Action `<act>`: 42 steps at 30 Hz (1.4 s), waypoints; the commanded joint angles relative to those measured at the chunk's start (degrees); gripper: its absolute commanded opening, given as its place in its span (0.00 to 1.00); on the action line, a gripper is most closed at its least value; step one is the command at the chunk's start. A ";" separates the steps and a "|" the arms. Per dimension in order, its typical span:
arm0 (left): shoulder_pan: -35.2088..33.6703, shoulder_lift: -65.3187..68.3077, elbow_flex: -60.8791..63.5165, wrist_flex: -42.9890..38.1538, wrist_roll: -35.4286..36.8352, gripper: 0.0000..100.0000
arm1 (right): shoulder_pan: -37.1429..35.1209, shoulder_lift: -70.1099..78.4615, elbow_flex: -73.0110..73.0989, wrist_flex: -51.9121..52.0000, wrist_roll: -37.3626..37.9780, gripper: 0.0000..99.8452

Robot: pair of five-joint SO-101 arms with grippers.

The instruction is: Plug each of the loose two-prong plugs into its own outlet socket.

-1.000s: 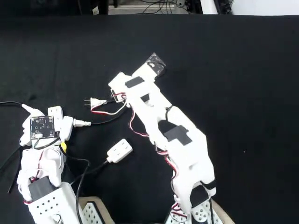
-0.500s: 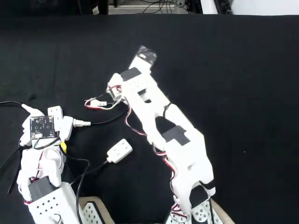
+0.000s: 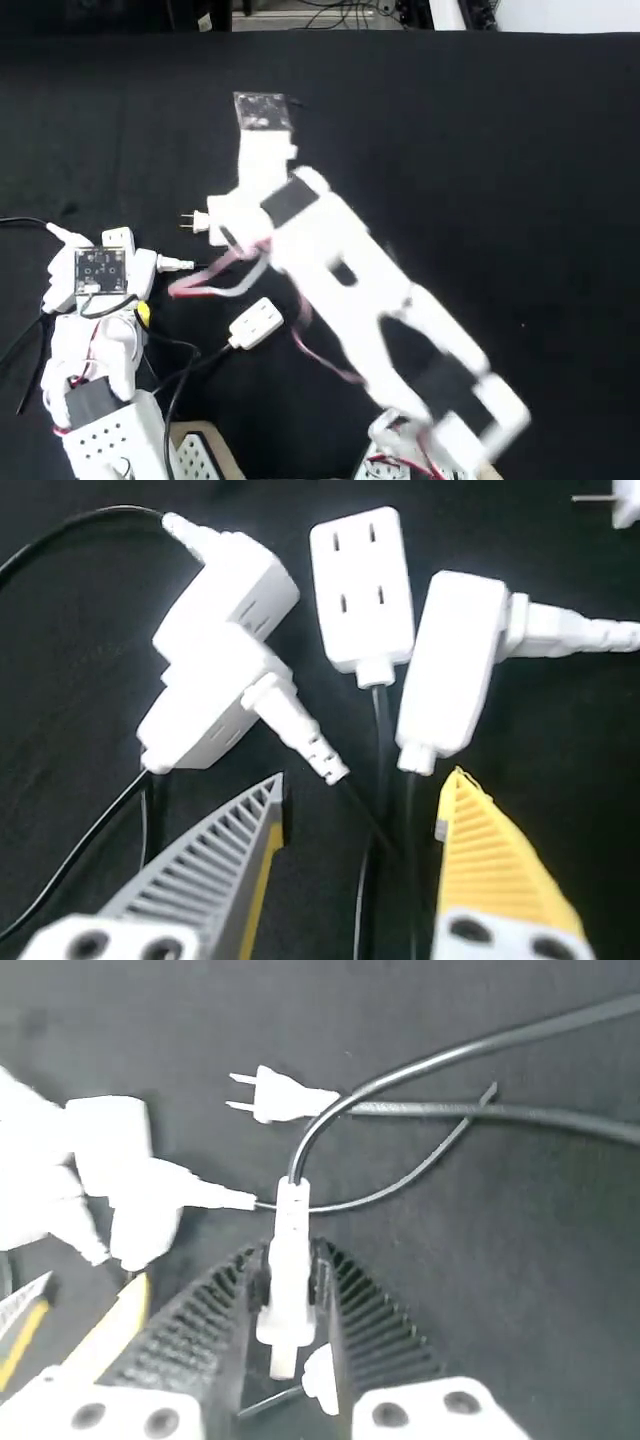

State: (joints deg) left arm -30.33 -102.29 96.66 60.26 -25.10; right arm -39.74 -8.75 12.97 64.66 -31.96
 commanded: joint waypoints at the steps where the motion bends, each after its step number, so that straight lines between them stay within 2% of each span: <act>1: 2.33 -0.70 -0.13 -0.18 0.00 0.24 | -0.44 -18.68 14.46 -11.16 5.54 0.01; 5: 5.41 -0.70 -3.30 0.26 0.26 0.24 | -0.53 -33.71 31.69 -24.79 7.30 0.01; 9: 12.62 -0.70 -7.34 0.26 0.88 0.24 | -0.53 -45.23 47.43 -40.26 6.15 0.01; 13: 22.46 -0.70 -11.47 0.09 9.14 0.25 | -0.44 -51.56 61.41 -56.97 -3.78 0.01; 17: 32.40 -0.70 -15.60 0.09 14.77 0.25 | -0.53 -52.97 68.26 -67.60 -4.31 0.01; 21: 36.35 -0.70 -17.80 -0.26 15.30 0.25 | -0.79 -53.05 68.53 -65.14 -4.48 0.01; 25: 37.23 -0.70 -19.82 -0.26 15.38 0.25 | -0.88 -53.23 67.65 -61.27 -4.22 0.01; 28: 37.23 -0.70 -20.53 -0.26 15.65 0.25 | -3.43 -53.32 64.92 -53.19 -1.67 0.01; 32: 36.70 -0.70 -20.35 -2.02 20.31 0.24 | -9.05 -53.32 61.32 -42.29 2.55 0.01; 36: 36.53 -0.70 -20.00 -2.20 20.92 0.24 | -9.05 -53.41 58.15 -35.87 3.96 0.01; 42: 28.88 -0.70 -19.91 -2.29 20.92 0.25 | -7.82 -53.41 54.37 -28.66 6.15 0.01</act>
State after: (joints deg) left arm 3.08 -102.37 79.25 60.53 -5.32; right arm -45.27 -61.58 70.37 31.96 -27.21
